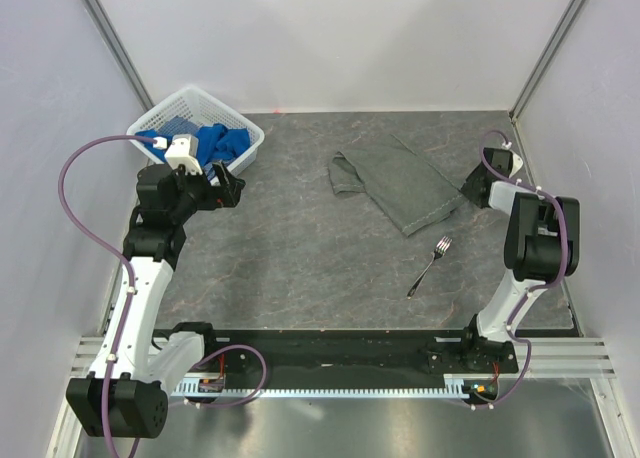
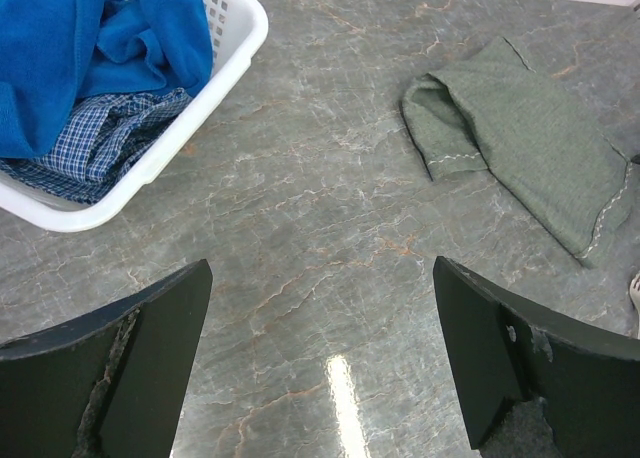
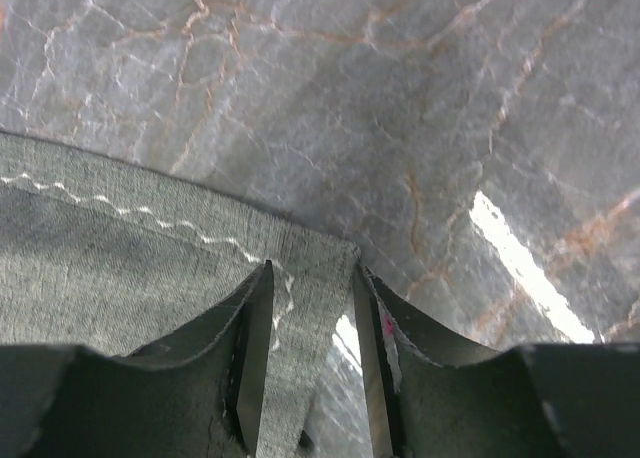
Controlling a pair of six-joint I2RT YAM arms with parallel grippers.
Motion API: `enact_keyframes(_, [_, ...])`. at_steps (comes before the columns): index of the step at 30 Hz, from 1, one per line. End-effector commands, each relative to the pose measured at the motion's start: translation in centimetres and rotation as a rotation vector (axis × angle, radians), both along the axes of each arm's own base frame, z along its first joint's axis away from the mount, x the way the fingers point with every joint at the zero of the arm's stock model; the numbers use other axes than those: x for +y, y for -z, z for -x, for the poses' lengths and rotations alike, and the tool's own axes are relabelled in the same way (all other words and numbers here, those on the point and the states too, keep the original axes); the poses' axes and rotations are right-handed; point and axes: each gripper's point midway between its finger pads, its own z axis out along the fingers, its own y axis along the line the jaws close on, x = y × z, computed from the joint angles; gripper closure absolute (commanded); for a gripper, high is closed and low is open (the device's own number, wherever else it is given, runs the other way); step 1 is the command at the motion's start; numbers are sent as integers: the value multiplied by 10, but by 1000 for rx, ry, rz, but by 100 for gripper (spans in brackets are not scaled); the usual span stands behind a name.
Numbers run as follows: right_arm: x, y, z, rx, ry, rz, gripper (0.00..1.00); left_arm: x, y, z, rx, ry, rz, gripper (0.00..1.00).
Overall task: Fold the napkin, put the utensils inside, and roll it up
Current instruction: Move the napkin to the centre of the board
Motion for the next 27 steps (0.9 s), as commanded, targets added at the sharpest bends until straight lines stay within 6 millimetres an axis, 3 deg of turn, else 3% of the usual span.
enact_keyframes(1, [-9,11,-5,40,0,35,55,-4,-24,2,-56,11,26,1])
enact_keyframes(7, [-2,26,-8,97,-88,30,68,-4,-25,3,-61,14,26,1])
enact_keyframes(10, [4,28,-10,100,-135,12,89,-5,-26,3,-64,17,27,1])
enact_keyframes(13, [12,19,-18,57,-171,-13,100,-5,-26,4,-64,17,28,1])
enact_keyframes(15, [13,4,-26,14,-182,-14,100,-6,-27,4,-66,21,32,1])
enact_keyframes(18, [32,-29,-35,-78,-247,-41,100,-7,-27,5,-63,28,39,1])
enact_keyframes(19, [43,-50,-39,-124,-275,-31,100,-8,-27,5,-63,32,40,1])
enact_keyframes(23, [95,-93,-38,-211,-396,-13,100,-11,-24,5,-53,44,50,2])
enact_keyframes(24, [128,-99,-35,-223,-467,-18,100,-12,-22,5,-45,47,55,3])
enact_keyframes(26, [162,-110,-28,-246,-534,-22,100,-15,-18,6,-24,46,92,5])
enact_keyframes(27, [198,-112,-19,-251,-608,-40,100,-18,-16,7,-13,56,112,5])
